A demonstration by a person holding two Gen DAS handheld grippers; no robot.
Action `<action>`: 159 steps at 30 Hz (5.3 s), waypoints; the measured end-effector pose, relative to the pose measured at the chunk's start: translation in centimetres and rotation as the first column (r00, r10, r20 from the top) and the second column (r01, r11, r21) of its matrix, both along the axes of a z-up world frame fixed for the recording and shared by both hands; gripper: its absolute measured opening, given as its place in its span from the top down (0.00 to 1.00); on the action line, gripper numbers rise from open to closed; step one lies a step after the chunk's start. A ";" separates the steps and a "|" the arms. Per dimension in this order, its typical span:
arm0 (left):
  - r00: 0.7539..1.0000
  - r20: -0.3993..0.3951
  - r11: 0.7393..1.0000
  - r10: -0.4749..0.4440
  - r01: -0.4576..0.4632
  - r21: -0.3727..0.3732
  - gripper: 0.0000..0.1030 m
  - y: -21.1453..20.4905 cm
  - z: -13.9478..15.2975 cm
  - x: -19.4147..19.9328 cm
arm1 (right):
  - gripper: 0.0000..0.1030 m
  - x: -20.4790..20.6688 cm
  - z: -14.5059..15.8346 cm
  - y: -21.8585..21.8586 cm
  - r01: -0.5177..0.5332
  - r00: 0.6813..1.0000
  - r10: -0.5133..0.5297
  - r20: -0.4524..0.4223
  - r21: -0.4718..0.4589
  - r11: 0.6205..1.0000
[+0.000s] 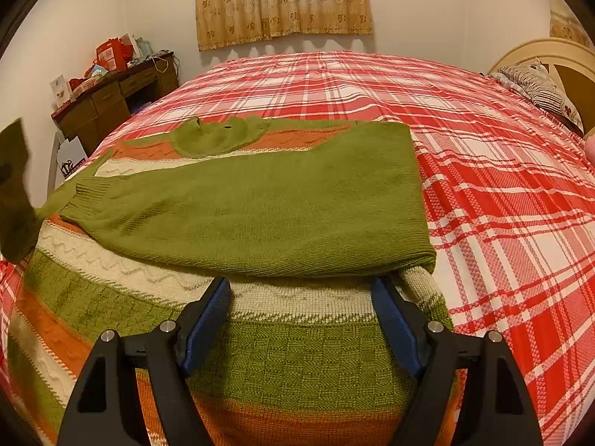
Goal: Fold small clothes
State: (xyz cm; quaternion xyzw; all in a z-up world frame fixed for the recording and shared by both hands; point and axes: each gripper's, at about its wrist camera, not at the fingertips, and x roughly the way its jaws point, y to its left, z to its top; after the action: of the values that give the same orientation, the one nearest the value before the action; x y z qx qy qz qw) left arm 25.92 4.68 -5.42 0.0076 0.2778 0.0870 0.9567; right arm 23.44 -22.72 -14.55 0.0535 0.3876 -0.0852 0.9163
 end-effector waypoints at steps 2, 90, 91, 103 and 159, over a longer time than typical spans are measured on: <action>0.998 -0.040 0.999 -0.053 0.053 -0.007 0.94 -2.2 -1.1 0.6 | 0.23 -0.1 0.0 0.0 0.000 1.000 0.000 0.003 0.004 1.000; 0.988 -0.156 0.989 0.005 -0.028 -0.148 0.00 5.1 -9.2 -5.6 | 0.75 3.8 1.8 -3.5 -0.005 0.998 0.000 -0.058 -0.091 0.996; 0.988 -0.157 0.988 0.004 -0.027 -0.149 0.00 5.1 -9.2 -5.7 | 0.75 3.1 2.1 -4.0 0.006 0.999 -0.010 -0.048 -0.080 0.997; 0.991 -0.129 0.998 -0.032 0.024 -0.063 0.00 1.9 -4.1 -4.7 | 0.72 1.8 5.7 -3.0 -0.013 0.999 0.015 0.047 -0.042 0.999; 0.946 -0.239 0.975 -0.221 0.205 -0.090 0.00 3.8 -7.7 -12.9 | 0.29 -18.9 6.4 -3.6 0.014 0.996 -0.011 0.087 -0.039 0.999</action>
State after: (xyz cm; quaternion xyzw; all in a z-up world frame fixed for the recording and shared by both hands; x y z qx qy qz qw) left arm 13.06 8.49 -13.09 0.0177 0.3954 -0.0272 0.9180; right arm 4.56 -26.30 -8.11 0.0416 0.3452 -0.0961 0.9327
